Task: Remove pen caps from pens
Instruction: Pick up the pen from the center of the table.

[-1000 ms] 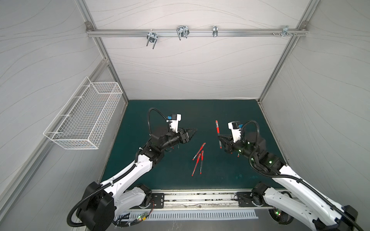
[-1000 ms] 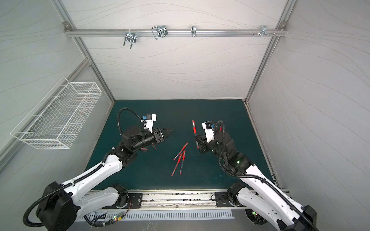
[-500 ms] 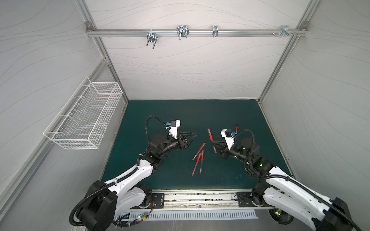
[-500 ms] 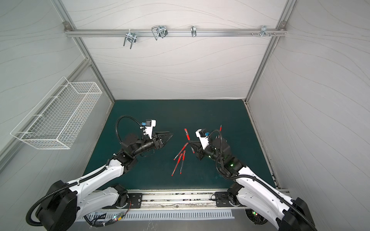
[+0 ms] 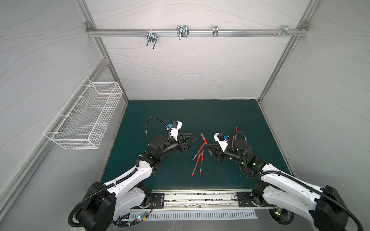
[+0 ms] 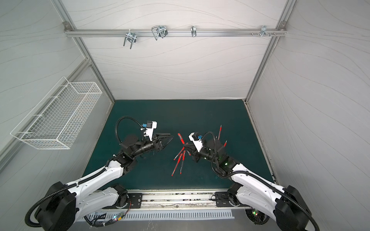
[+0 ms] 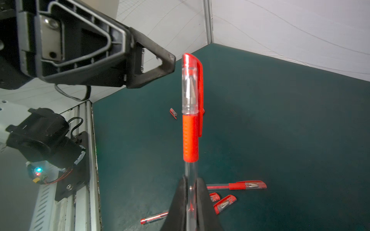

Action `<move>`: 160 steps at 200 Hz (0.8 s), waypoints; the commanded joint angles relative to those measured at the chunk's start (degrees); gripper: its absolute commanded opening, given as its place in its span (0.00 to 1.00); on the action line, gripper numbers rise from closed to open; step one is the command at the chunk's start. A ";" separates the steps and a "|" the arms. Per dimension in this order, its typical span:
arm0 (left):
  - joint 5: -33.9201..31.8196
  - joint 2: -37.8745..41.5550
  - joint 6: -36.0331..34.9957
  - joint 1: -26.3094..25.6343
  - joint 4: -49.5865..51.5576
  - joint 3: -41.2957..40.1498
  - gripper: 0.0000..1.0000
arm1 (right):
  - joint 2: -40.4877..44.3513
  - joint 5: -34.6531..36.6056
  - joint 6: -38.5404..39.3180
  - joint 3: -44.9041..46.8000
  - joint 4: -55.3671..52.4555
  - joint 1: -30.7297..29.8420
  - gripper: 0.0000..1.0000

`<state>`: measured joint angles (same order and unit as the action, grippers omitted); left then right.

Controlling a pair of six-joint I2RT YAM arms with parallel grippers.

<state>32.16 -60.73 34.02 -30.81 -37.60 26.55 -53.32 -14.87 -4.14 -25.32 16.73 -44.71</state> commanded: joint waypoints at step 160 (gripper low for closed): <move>5.69 -6.52 -1.50 -2.01 -2.15 5.30 0.44 | -3.19 -2.99 4.51 -2.79 2.70 -3.58 0.00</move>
<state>36.56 -66.83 33.08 -32.69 -37.52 28.60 -56.18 -17.15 -1.63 -26.00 18.02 -47.11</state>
